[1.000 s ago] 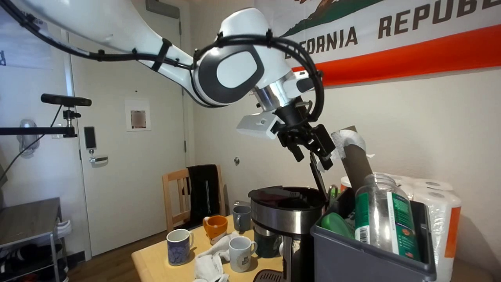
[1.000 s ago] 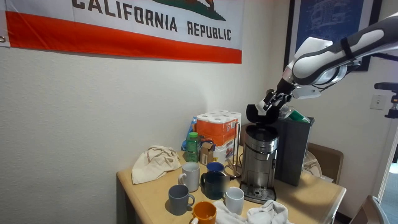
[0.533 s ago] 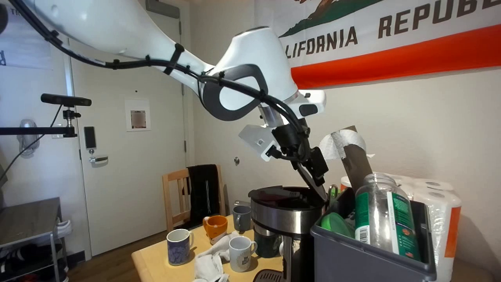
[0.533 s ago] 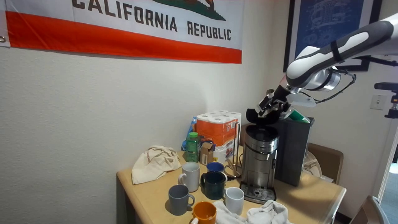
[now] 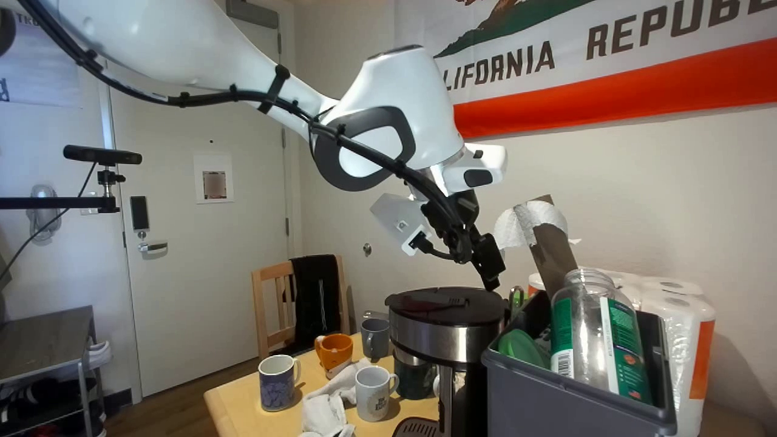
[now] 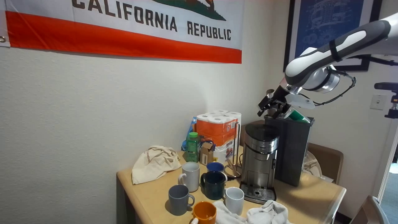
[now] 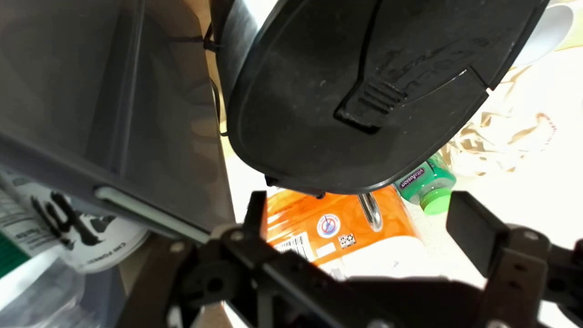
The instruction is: Close the coffeemaker
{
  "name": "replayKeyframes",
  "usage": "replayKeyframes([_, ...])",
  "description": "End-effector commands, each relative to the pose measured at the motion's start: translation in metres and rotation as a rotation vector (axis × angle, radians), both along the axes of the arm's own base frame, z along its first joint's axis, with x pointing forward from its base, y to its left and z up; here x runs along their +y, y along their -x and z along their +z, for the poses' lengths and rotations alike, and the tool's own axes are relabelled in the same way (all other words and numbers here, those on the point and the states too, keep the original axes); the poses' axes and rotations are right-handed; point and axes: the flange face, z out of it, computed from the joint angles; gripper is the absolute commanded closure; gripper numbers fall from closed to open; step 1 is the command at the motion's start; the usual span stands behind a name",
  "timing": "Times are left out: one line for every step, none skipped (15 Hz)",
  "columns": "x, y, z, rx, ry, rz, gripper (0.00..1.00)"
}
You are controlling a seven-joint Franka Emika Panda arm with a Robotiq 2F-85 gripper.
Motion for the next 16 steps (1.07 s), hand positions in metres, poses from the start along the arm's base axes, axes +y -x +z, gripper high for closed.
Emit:
replayKeyframes([0.001, 0.003, 0.001, 0.008, -0.005, 0.025, 0.0])
replayKeyframes([0.005, 0.005, 0.003, 0.012, -0.011, 0.044, 0.0])
replayKeyframes([0.01, 0.006, 0.004, 0.016, -0.013, 0.072, 0.0])
replayKeyframes([0.015, 0.008, 0.004, 0.032, -0.003, 0.107, 0.0])
replayKeyframes([0.021, 0.01, 0.005, 0.047, 0.0, 0.143, 0.0])
replayKeyframes([0.027, 0.013, 0.007, 0.065, 0.007, 0.179, 0.0])
replayKeyframes([0.034, 0.016, 0.011, 0.076, 0.016, 0.212, 0.0])
replayKeyframes([0.039, 0.019, 0.016, 0.086, 0.026, 0.241, 0.0])
replayKeyframes([0.046, 0.024, 0.024, 0.092, 0.041, 0.268, 0.0])
replayKeyframes([0.052, 0.029, 0.031, 0.098, 0.059, 0.291, 0.0])
replayKeyframes([0.058, 0.034, 0.039, 0.107, 0.079, 0.314, 0.0])
replayKeyframes([0.063, 0.04, 0.048, 0.115, 0.106, 0.332, 0.0])
replayKeyframes([0.071, 0.047, 0.058, 0.125, 0.123, 0.364, 0.0])
replayKeyframes([0.077, 0.053, 0.065, 0.134, 0.144, 0.386, 0.0])
replayKeyframes([0.083, 0.06, 0.073, 0.15, 0.161, 0.404, 0.0])
replayKeyframes([0.089, 0.065, 0.08, 0.156, 0.179, 0.422, 0.0])
